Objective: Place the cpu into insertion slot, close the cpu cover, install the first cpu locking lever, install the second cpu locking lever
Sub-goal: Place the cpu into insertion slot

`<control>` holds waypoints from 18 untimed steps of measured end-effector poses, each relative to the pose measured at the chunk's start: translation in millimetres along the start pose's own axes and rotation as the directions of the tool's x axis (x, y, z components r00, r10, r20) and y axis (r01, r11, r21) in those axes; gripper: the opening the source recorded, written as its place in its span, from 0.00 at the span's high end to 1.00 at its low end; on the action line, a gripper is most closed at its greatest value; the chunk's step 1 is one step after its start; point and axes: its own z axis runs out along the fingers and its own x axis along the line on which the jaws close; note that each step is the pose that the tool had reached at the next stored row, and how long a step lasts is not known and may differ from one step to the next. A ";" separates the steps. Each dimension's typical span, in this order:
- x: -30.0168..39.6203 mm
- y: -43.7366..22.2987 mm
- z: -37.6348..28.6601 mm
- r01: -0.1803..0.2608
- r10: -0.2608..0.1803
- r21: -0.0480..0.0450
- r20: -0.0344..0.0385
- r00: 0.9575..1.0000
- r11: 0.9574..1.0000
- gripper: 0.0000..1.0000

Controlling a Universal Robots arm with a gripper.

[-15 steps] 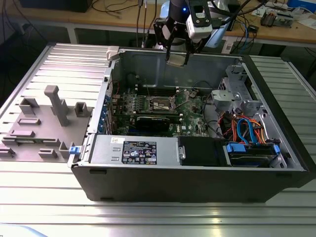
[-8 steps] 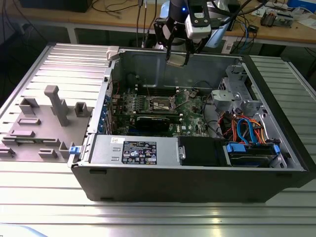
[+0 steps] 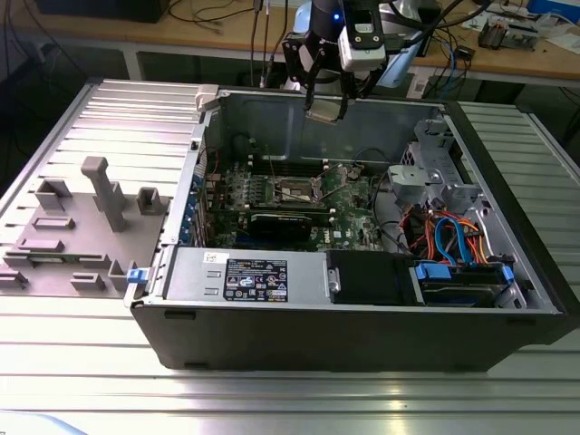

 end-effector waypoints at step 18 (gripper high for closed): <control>0.0 0.0 0.0 -0.056 0.056 -0.001 0.005 0.998 0.998 0.46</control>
